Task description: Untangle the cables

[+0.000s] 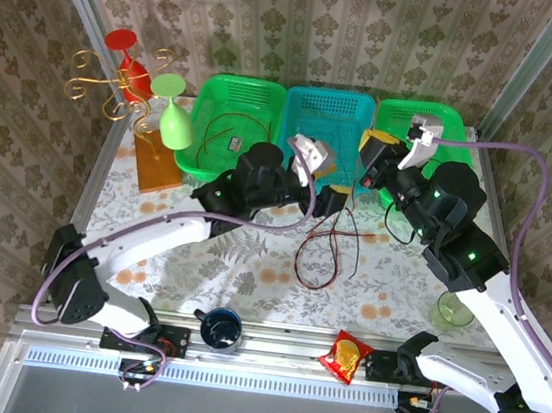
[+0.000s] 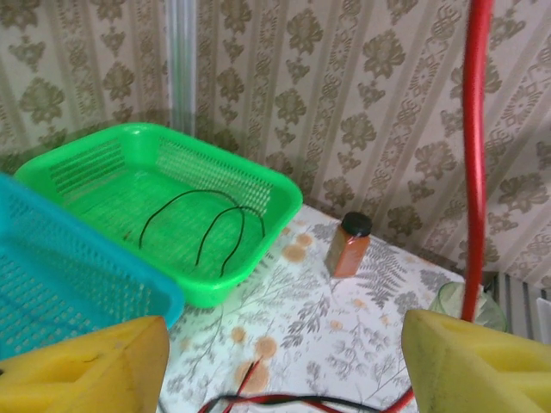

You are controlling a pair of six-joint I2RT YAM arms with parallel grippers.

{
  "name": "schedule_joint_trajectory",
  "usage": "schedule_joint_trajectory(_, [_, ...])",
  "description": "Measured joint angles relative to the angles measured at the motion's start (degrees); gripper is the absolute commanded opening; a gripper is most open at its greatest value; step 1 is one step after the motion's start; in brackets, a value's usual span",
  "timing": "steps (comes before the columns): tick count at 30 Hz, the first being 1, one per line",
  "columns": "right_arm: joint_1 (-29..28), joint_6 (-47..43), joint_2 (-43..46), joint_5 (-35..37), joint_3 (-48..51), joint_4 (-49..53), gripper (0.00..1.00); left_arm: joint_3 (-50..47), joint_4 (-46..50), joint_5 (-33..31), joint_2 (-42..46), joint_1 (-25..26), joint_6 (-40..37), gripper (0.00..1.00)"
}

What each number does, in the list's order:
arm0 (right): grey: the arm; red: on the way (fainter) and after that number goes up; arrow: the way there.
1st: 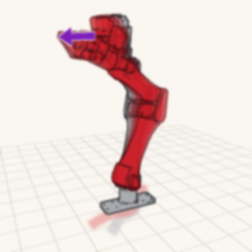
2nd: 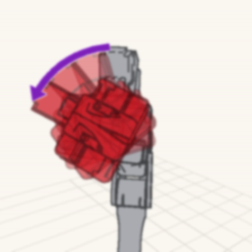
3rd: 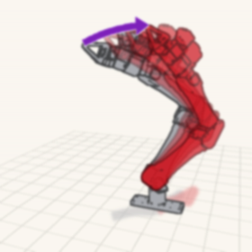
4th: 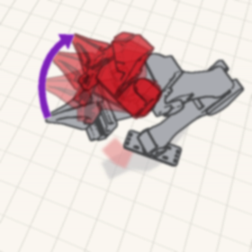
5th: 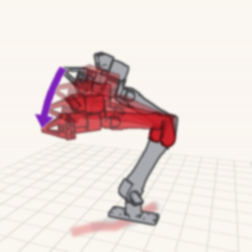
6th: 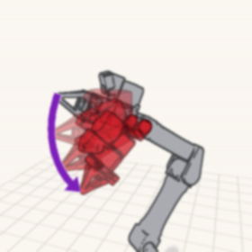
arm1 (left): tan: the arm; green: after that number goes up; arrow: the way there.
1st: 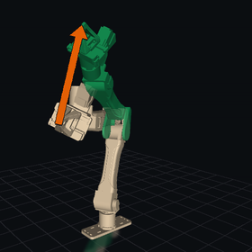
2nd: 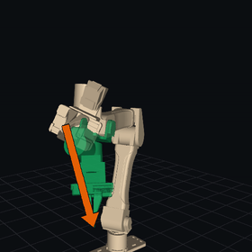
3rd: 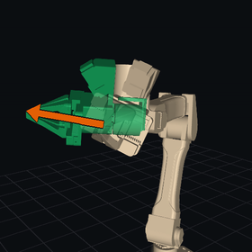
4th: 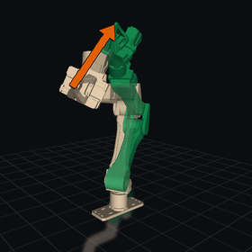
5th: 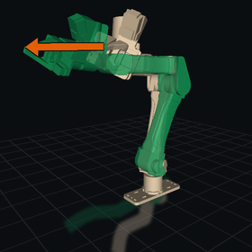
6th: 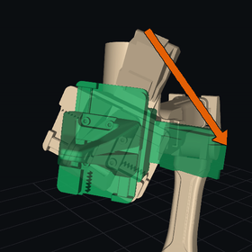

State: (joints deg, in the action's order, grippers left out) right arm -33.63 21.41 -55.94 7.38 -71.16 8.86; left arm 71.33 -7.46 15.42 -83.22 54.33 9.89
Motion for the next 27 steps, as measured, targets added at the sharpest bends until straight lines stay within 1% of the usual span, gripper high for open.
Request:
schedule_joint_trajectory(1, [0.00, 0.02, 0.04, -0.37, 0.00, 0.26, 0.00, 1.05, -0.68, 0.98, -1.22, 0.00, 0.31, 0.62])
schedule_joint_trajectory(3, [0.00, 0.07, 0.07, -0.79, -0.04, 0.59, 0.00, 2.16, -2.08, 2.73, -2.99, 0.00, 1.22, 0.38])
schedule_joint_trajectory(4, [0.00, 0.09, 0.09, -1.05, -0.07, 0.61, 0.00, 2.38, -2.86, 3.52, -3.67, 0.00, 2.05, 0.30])
schedule_joint_trajectory(5, [0.00, 0.09, 0.13, -1.38, -0.09, 0.66, 0.00, 2.38, -3.67, 4.15, -4.15, 0.00, 2.67, 0.30])
schedule_joint_trajectory(6, [0.00, 0.09, 0.17, -1.62, -0.15, 0.79, 0.00, 2.38, -4.15, 4.48, -4.50, 0.00, 3.06, 0.36])
schedule_joint_trajectory(8, [0.00, 0.04, 0.52, -1.73, -0.15, 0.87, 0.00, 2.38, -5.33, 5.05, -4.92, 0.00, 4.11, 0.53])
schedule_joint_trajectory(9, [0.00, 0.00, 0.72, -1.70, -0.15, 0.90, 0.00, 2.36, -5.70, 5.20, -4.92, 0.00, 4.66, 0.58])
schedule_joint_trajectory(15, [0.02, -0.57, 2.60, -0.98, -0.17, 1.88, 0.00, 0.13, -8.79, 5.68, -3.74, -0.02, 5.92, 0.59])
schedule_joint_trajectory(22, [0.68, -1.97, 4.63, 3.80, -0.15, 2.14, 0.00, -3.48, -9.01, 5.62, 0.57, -0.44, 6.45, 0.60])
schedule_joint_trajectory(27, [1.22, -1.92, 4.61, 4.68, -0.15, 2.12, 0.00, -3.52, -9.79, 5.84, 1.44, -0.74, 6.45, 0.61])
